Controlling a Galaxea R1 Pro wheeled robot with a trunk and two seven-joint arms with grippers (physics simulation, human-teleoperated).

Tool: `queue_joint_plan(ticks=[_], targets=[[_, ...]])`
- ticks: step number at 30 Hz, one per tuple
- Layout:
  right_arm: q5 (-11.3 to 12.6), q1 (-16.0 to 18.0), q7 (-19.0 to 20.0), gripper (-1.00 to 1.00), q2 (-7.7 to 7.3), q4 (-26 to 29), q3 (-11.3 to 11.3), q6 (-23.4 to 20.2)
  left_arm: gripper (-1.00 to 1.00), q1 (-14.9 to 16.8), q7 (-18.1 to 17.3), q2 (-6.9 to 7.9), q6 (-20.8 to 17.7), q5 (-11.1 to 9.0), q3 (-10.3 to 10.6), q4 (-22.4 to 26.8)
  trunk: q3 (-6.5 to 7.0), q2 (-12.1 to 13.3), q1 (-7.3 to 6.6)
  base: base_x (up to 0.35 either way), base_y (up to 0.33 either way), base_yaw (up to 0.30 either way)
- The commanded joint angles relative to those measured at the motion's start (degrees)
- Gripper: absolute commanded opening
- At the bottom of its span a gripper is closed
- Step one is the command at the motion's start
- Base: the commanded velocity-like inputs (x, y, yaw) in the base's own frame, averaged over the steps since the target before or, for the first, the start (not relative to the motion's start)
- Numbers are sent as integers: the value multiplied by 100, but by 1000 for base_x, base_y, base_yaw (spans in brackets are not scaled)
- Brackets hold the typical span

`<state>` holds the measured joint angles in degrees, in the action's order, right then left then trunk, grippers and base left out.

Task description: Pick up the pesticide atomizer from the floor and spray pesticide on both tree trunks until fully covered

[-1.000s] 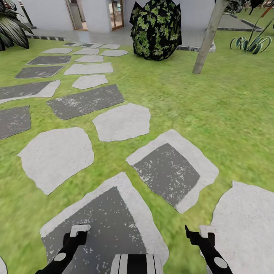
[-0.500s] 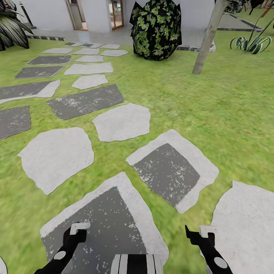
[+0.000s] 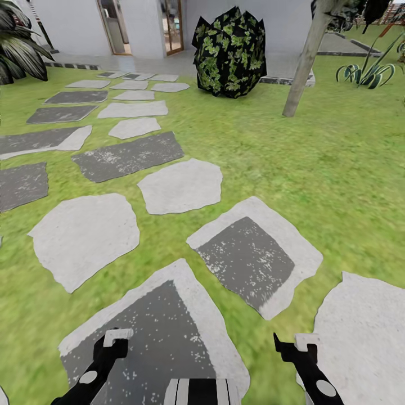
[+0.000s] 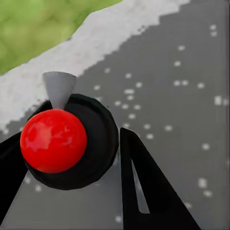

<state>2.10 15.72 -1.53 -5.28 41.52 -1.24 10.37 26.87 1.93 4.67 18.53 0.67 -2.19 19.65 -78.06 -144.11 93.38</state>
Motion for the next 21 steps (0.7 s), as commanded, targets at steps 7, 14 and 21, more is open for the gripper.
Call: queue_joint_plan(ticks=[7,14,21], targets=[[19,2,-6,100,-1,-3,27,9,-100,2,9,-1,11,12,-12,-5,152,8,-19,0,0,0],[27,2,-12,100,0,4,36,9,-100,2,9,-1,10,12,-13,-5,308,18,-37,0,0,0],[23,2,-14,100,0,21,30,26,-100,2,16,7,4,-2,-15,-5,473,27,-55,0,0,0]])
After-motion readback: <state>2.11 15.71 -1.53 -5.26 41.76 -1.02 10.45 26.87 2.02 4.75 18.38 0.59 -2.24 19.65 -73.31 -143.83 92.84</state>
